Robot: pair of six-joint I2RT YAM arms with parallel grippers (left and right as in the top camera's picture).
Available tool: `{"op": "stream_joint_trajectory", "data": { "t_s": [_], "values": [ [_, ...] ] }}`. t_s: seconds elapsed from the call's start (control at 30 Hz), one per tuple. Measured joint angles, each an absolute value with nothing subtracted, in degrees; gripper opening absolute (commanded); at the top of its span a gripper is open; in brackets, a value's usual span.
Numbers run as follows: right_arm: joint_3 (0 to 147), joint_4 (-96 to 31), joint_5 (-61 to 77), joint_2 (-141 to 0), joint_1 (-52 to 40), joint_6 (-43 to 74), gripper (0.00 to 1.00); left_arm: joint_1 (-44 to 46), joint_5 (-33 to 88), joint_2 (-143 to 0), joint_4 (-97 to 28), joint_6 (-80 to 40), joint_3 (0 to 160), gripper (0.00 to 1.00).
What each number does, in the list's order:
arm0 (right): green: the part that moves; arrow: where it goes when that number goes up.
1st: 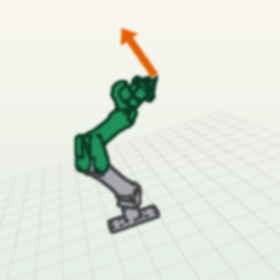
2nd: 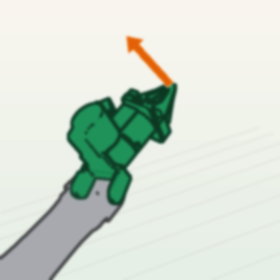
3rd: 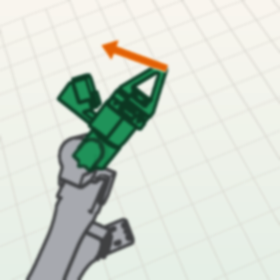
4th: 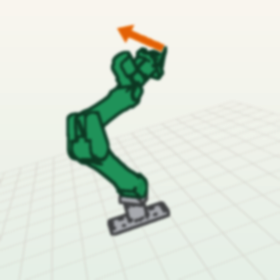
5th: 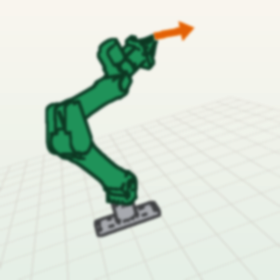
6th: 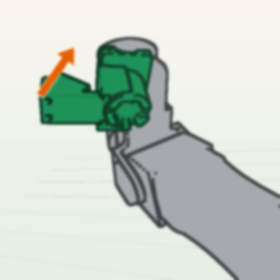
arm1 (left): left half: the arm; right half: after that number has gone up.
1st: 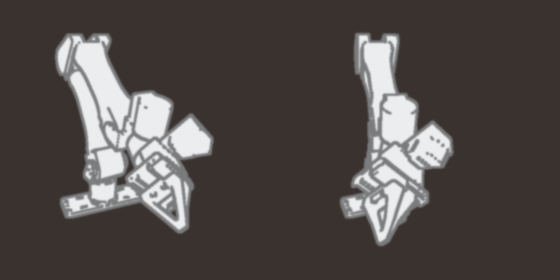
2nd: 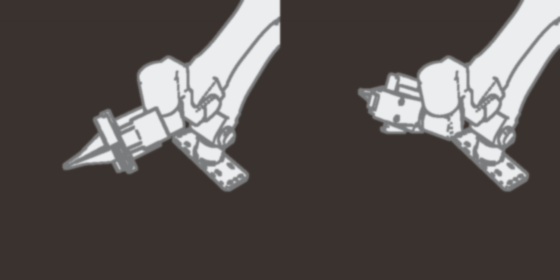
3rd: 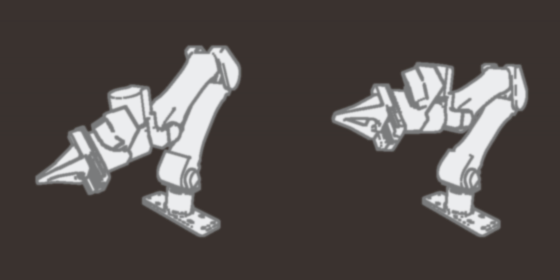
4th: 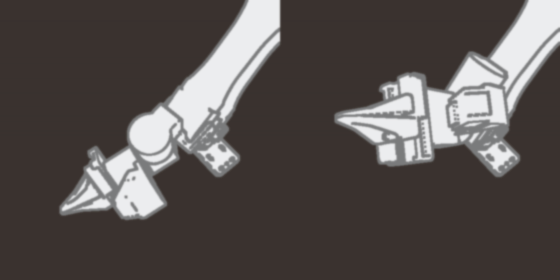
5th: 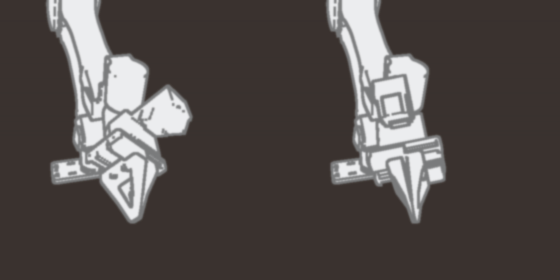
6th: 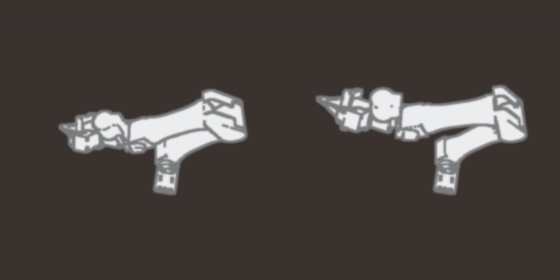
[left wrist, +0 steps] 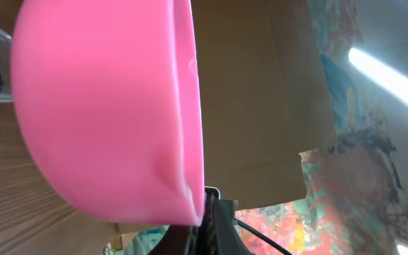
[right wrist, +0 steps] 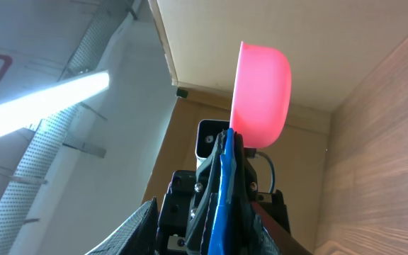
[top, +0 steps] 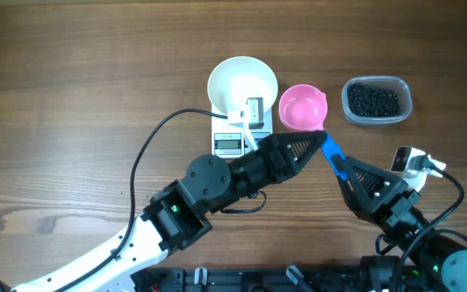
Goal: Scoop item into bowl and weigh 150g on scale
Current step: 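Bring the right gripper to the blue handle beside the left gripper, then open the left gripper and withdraw it, leaving the cup in the right gripper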
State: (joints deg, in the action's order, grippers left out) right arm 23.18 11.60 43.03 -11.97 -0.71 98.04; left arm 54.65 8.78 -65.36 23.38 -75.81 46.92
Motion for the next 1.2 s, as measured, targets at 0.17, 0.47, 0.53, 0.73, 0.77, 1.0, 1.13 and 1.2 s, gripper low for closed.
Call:
{"op": "stream_joint_trajectory", "data": {
  "t_s": [0.17,0.47,0.53,0.73,0.77,1.0,1.13,1.2],
  "values": [
    [23.2,11.4,43.0,-12.0,-0.7,99.4,0.4,54.7,8.8,-65.4,23.4,-75.8,46.9,0.04],
    [23.2,10.6,43.0,-12.0,-0.7,101.9,0.39,54.7,8.8,-65.4,23.1,-75.8,46.9,0.04],
    [23.2,10.6,43.0,-12.0,-0.7,102.0,0.38,54.7,8.8,-65.4,23.1,-75.8,46.9,0.04],
    [23.2,10.5,43.2,-12.0,-0.7,102.2,0.34,54.7,8.8,-65.4,23.2,-75.8,46.9,0.04],
    [23.2,10.4,43.2,-12.0,-0.7,102.2,0.33,54.7,8.8,-65.4,23.2,-75.8,46.9,0.04],
    [23.2,10.3,43.5,-12.0,-0.7,102.7,0.33,54.7,8.8,-65.4,23.2,-75.8,46.9,0.04],
    [23.2,10.3,43.6,-12.0,-0.7,102.8,0.31,54.7,8.8,-65.4,23.2,-75.8,46.9,0.04],
    [23.2,10.3,43.9,-12.0,-0.7,102.8,0.29,54.7,8.8,-65.4,23.2,-75.8,46.9,0.04]
  ]
}}
